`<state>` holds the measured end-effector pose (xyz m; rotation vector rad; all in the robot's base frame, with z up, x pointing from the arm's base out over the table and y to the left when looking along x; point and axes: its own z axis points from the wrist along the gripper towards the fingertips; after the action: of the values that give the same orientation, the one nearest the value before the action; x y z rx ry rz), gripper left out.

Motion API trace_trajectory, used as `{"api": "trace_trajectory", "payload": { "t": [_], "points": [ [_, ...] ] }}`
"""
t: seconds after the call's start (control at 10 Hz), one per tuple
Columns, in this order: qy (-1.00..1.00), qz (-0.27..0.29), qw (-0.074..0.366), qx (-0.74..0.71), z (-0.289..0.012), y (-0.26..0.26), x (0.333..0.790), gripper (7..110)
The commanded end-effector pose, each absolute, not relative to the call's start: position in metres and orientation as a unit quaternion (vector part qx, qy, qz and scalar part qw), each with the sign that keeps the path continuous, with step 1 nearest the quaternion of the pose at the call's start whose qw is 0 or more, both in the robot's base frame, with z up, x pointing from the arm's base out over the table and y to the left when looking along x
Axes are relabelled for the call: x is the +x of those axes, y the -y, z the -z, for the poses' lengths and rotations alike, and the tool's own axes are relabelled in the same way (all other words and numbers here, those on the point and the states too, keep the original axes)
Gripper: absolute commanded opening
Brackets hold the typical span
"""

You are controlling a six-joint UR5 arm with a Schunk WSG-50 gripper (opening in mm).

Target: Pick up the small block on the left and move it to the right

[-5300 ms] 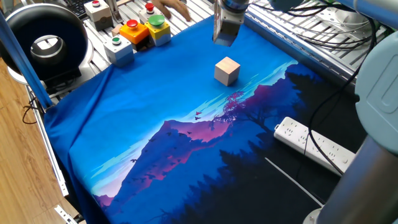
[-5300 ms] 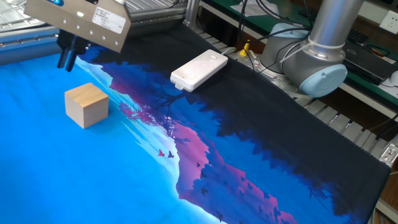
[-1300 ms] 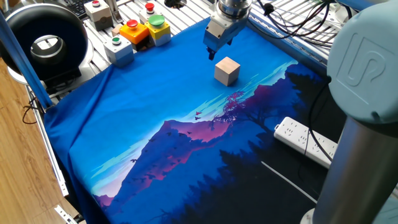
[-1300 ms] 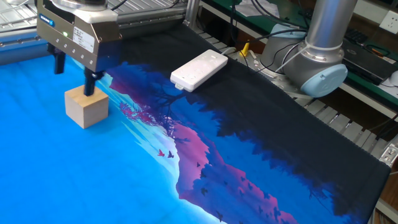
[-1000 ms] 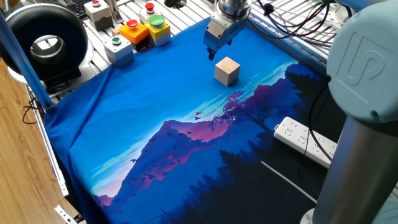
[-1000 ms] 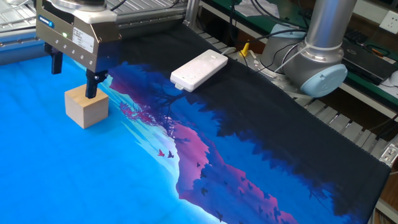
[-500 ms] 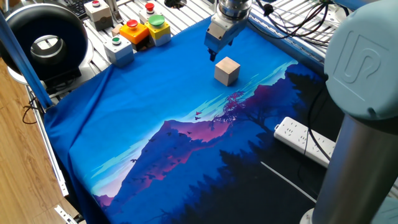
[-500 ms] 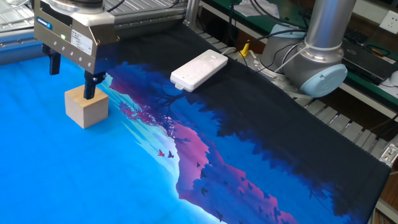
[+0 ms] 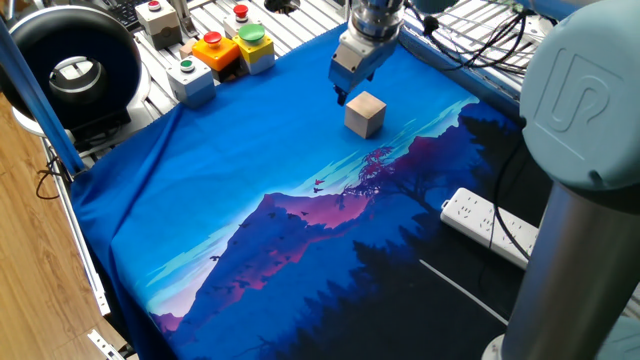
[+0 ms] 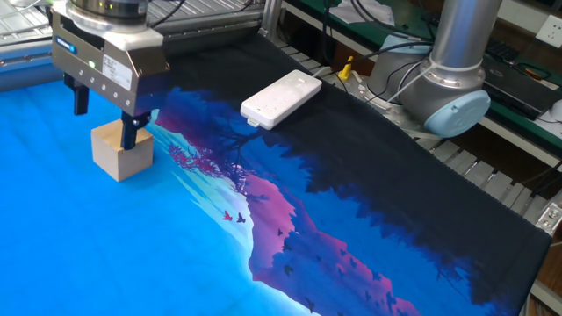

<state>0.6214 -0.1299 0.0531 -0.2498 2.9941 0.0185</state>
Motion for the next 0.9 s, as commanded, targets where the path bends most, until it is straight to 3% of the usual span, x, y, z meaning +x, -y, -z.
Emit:
{"api": "trace_trajectory", "payload": {
  "t": [0.0,0.1,0.8],
  "points": [
    [-0.994,-0.013,0.081,-0.077,-0.040,0.126,0.622,88],
    [-0.994,-0.013,0.081,-0.077,-0.039,0.127,0.621,66],
    [-0.992,-0.014,0.093,-0.087,-0.024,0.137,0.621,66]
  ]
}}
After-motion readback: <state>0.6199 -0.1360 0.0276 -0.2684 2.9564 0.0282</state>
